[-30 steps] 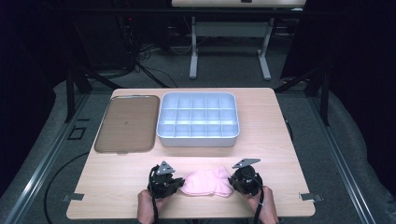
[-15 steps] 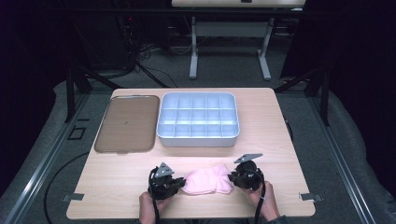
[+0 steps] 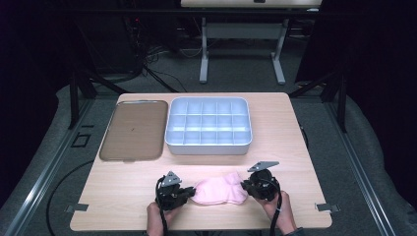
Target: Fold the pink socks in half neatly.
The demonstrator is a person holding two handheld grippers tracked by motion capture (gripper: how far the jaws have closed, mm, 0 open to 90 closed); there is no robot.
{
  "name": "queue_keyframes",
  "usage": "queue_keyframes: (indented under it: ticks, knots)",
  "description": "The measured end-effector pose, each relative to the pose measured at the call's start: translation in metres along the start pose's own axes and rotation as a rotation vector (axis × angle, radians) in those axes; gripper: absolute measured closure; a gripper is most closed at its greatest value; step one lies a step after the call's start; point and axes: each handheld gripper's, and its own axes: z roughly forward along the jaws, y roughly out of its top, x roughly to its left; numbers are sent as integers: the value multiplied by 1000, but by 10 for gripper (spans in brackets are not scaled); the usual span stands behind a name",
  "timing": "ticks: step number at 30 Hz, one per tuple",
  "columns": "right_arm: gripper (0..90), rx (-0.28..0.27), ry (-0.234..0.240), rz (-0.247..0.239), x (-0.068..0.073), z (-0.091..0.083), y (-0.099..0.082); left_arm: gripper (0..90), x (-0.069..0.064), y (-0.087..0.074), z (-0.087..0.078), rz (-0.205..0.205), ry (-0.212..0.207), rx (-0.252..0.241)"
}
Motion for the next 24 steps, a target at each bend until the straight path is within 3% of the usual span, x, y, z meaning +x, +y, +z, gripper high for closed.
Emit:
queue_keyframes:
  ticks: [2, 13, 24]
  knots:
    - [819, 13, 0, -17, 2, -3, 2, 843, 0, 0, 0, 0, 0, -1]
    - [820, -32, 34, -34, 15, -12, 12, 843, 1, 0, 0, 4, 1, -3]
    - [825, -26, 68, -97, 39, -5, 30, 843, -1, 0, 1, 3, 9, -5]
